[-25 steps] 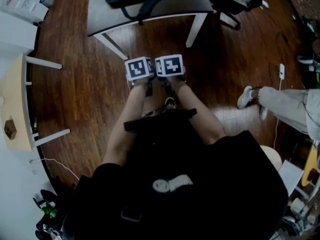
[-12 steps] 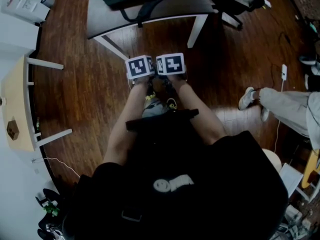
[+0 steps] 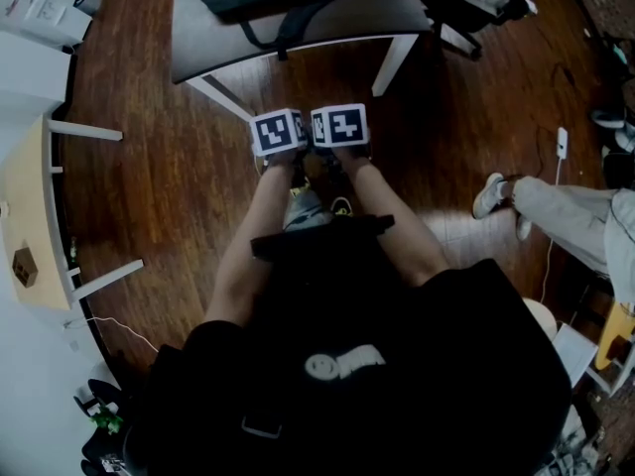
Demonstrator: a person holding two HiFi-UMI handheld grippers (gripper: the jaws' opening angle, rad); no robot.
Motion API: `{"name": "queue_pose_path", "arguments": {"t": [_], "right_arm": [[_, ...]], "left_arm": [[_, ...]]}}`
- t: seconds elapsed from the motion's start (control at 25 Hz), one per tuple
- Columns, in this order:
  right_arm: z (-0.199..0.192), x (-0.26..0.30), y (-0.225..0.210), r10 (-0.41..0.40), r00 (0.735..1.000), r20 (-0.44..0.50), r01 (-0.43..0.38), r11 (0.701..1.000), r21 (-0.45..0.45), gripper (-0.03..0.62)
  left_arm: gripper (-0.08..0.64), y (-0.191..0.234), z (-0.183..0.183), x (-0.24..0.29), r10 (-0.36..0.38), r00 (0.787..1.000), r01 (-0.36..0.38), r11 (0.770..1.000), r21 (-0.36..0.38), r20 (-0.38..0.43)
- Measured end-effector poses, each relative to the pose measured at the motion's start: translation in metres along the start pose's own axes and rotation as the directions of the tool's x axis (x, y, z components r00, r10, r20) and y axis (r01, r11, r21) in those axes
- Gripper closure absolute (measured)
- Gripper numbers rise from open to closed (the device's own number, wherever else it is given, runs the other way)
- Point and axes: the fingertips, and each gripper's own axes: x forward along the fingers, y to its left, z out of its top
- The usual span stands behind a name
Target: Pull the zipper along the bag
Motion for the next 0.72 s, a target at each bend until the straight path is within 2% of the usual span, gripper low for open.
{"name": "queue_pose_path", "arguments": {"t": [0.12, 0.28, 0.72], "right_arm": [[0.017, 0.008, 0.003, -0.021, 0.999, 0.025, 0.021, 1.0, -0.017, 0.574], [0.029, 0.021, 0.01, -0.033, 0.999, 0.009, 0.033, 0.999, -0.014, 0.574], [0.103, 0.052, 0.04, -0.07, 0.991, 0.11, 0.075, 0.996, -0.04, 0.572]], "left_arm": [[0.56, 0.01, -0.001, 0.005, -0.001, 0.999, 0.0, 1.0, -0.02, -0.051], [0.56, 0.022, 0.01, 0.016, -0.006, 0.997, 0.005, 1.0, -0.012, -0.072], [0.56, 0.062, 0.057, 0.031, -0.035, 0.994, 0.034, 0.999, -0.01, -0.106]]}}
